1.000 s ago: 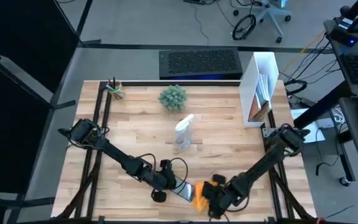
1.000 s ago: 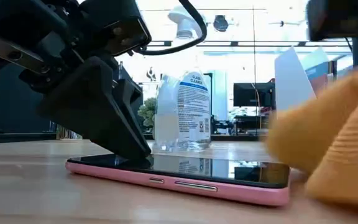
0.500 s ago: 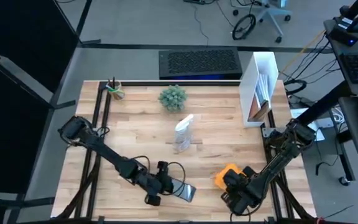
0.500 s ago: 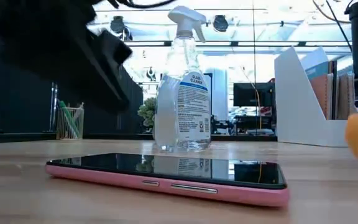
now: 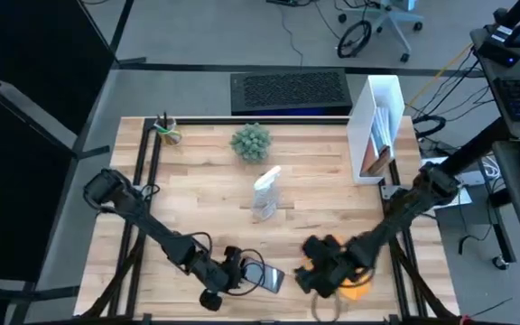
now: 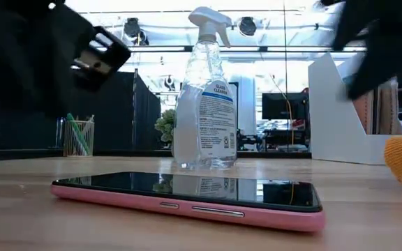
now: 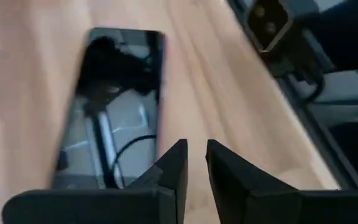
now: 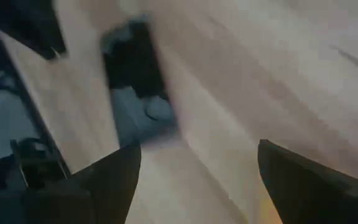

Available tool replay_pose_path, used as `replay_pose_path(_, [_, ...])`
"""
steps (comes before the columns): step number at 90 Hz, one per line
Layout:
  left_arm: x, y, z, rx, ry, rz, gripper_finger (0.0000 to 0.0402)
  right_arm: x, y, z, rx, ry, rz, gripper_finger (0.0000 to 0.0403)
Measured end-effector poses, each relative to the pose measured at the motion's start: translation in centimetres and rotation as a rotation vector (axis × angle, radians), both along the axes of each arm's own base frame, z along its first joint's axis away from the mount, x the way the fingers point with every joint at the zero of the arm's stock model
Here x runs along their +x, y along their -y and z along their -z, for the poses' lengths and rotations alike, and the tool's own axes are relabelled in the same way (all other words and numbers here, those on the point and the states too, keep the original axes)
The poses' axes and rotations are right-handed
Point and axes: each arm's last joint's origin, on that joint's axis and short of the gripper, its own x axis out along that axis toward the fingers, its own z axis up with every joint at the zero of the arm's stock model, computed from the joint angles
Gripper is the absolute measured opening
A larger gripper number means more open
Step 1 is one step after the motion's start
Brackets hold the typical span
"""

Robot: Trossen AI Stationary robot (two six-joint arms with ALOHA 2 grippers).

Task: Apply microfiber cloth
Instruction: Spray the back of the pink phone with the white spray bottle

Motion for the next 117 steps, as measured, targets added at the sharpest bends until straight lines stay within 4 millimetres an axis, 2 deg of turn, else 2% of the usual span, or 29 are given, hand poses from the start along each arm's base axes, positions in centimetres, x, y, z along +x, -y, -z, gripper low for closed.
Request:
replay_pose_path(11, [0.1,0.1,1.0,-0.001,-0.039,-0.012,0.0047,3.1,1.4,2.7,0.032,-0.003,-0.064,0.0297])
replay_pose_path(20, [0.1,0.1,1.3,0.005,-0.045,-0.014,0.0047,4.7,2.1,5.0,0.077,-0.025,-0.123,0.0297])
replay_pose_path(35, [0.4,0.2,2.2,0.009,-0.047,-0.018,0.0047,6.4,1.8,6.6,0.166,0.057,-0.182,0.0297])
replay_pose_path(49, [1.0,0.2,3.8,0.005,-0.053,-0.022,0.0047,6.9,1.5,7.5,0.214,0.068,-0.18,0.0297])
replay_pose_path(68, [2.0,-0.7,4.6,-0.001,-0.063,-0.084,0.0046,7.4,0.6,8.9,0.264,0.11,-0.192,0.0297])
replay_pose_path(85, [2.7,-1.2,5.0,-0.018,-0.032,-0.106,0.0046,7.9,0.1,8.8,0.291,0.199,-0.244,0.028])
replay_pose_path(103, [3.2,-1.6,4.9,0.014,0.017,-0.165,0.0046,7.9,0.1,8.8,0.262,0.206,-0.278,0.0237])
replay_pose_path(117, [3.1,-1.6,4.9,0.019,0.015,-0.168,0.0046,7.8,0.0,8.9,0.253,0.201,-0.289,0.0166])
